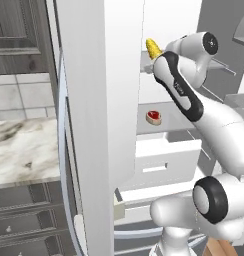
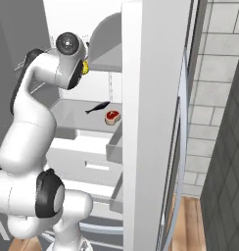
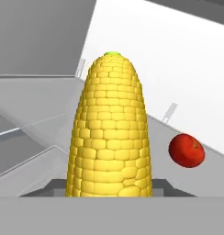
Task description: Transport the steak and corn to the fridge. Place the steak on the rack containing meat and place the corn on the rack containing the vegetable, ensuring meats and vegetables are on different racks.
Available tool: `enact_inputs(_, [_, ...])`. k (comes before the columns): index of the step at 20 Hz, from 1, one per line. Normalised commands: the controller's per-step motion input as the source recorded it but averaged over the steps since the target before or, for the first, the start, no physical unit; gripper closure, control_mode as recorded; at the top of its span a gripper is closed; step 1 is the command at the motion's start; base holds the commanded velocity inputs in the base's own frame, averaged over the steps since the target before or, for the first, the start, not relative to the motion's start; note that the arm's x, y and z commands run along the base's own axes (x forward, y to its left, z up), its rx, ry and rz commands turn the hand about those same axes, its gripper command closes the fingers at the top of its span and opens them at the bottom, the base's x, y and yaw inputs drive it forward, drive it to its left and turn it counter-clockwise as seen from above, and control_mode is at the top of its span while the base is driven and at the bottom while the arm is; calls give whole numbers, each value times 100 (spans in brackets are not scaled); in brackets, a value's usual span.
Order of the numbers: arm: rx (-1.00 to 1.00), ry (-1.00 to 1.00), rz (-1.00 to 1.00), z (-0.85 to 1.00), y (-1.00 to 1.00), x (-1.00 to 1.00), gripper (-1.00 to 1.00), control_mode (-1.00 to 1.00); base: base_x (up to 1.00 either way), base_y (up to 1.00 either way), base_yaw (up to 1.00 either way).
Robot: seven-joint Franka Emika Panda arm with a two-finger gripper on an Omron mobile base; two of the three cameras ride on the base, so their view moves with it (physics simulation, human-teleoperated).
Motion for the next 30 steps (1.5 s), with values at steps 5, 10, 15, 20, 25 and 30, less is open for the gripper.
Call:
enact_inputs(5, [0, -1, 0, 0, 5, 81, 100, -100, 0, 0, 0])
enact_inputs(10, [0, 0, 0, -4, 2, 86, 100, -100, 0, 0, 0])
enact_inputs(15, [0, 1, -1, -23, 3, 79, 100, -100, 0, 0, 0])
enact_inputs(20, [3, 6, 0, -58, 2, 60, 100, -100, 0, 0, 0])
enact_inputs(25, [10, 7, 0, -84, 0, 25, 100, -100, 0, 0, 0])
enact_inputs(30, [5, -3, 0, -77, 12, 14, -100, -100, 0, 0, 0])
